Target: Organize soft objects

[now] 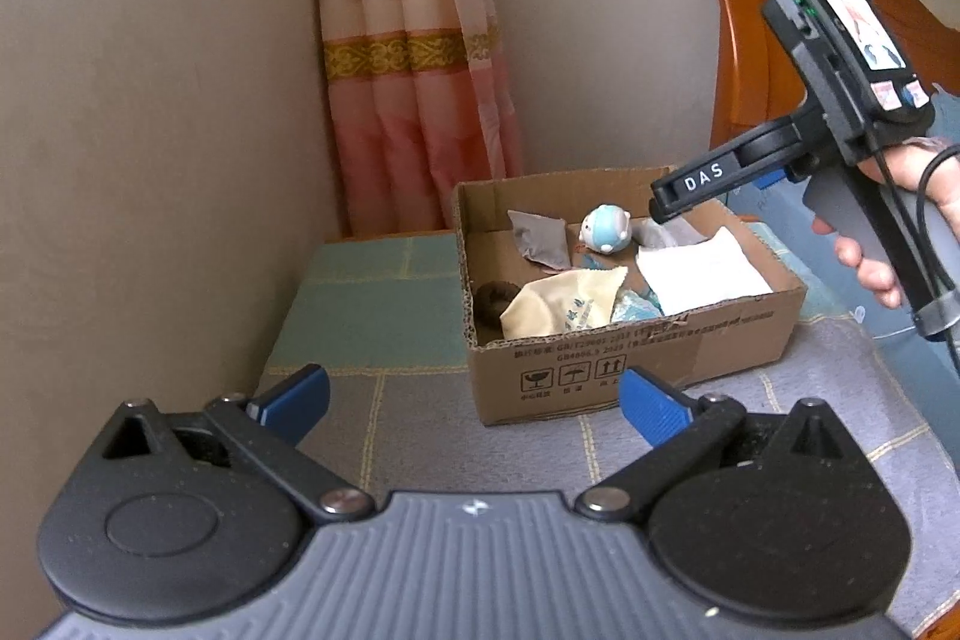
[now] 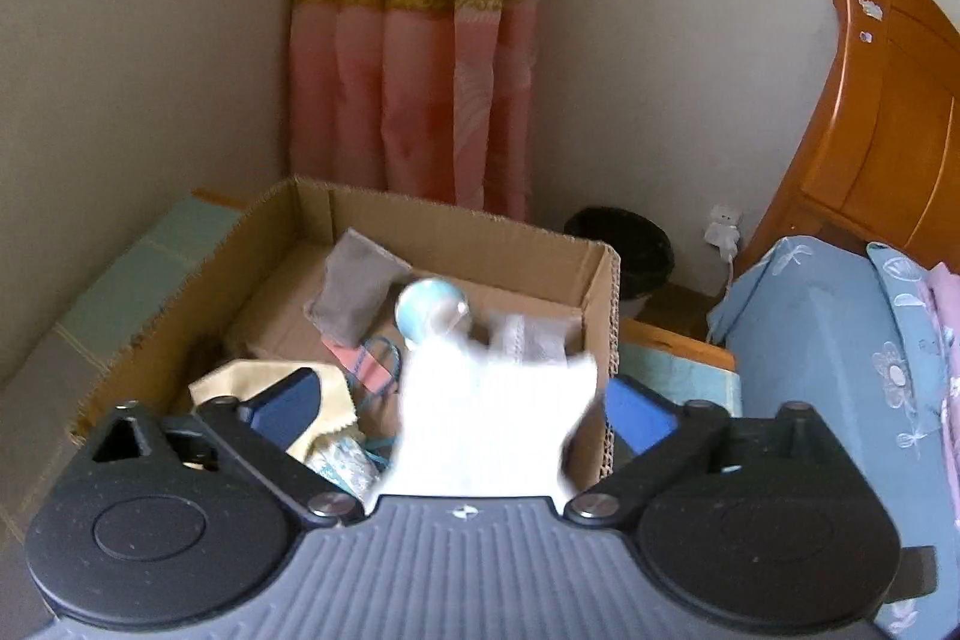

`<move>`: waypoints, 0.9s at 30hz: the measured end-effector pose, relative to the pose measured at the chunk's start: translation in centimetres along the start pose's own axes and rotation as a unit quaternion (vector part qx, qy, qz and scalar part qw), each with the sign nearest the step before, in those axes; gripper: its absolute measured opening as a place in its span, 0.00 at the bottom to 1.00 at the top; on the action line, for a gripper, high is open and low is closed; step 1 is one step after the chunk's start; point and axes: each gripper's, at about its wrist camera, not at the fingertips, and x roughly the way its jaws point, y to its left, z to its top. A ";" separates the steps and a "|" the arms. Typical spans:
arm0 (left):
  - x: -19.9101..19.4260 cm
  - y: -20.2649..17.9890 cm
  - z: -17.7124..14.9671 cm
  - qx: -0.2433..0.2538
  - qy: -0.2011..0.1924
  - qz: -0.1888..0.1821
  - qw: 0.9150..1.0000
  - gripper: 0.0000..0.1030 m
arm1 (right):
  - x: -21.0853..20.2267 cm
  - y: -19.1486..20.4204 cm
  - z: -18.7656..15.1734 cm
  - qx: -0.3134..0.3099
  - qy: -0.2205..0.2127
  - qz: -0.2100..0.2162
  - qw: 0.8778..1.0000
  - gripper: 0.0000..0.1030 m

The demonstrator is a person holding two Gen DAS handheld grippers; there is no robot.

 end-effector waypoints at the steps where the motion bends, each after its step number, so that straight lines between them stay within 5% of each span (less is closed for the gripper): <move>1: -0.1 -0.1 0.0 0.001 0.000 0.002 1.000 0.99 | -0.1 0.0 0.0 0.001 0.007 -0.003 1.000 1.00; 10: -0.8 -0.1 1.2 -0.024 0.030 0.026 0.999 0.99 | -5.8 1.3 -2.3 -0.009 0.039 -0.037 0.999 1.00; 15: -1.2 -0.4 1.9 -0.036 0.047 0.072 0.996 0.99 | -10.1 1.6 -4.9 0.023 0.047 -0.054 0.997 1.00; 27: -3.4 -1.9 2.0 -0.026 0.044 0.060 0.997 0.99 | -15.6 2.5 -9.1 0.088 0.025 -0.056 0.994 1.00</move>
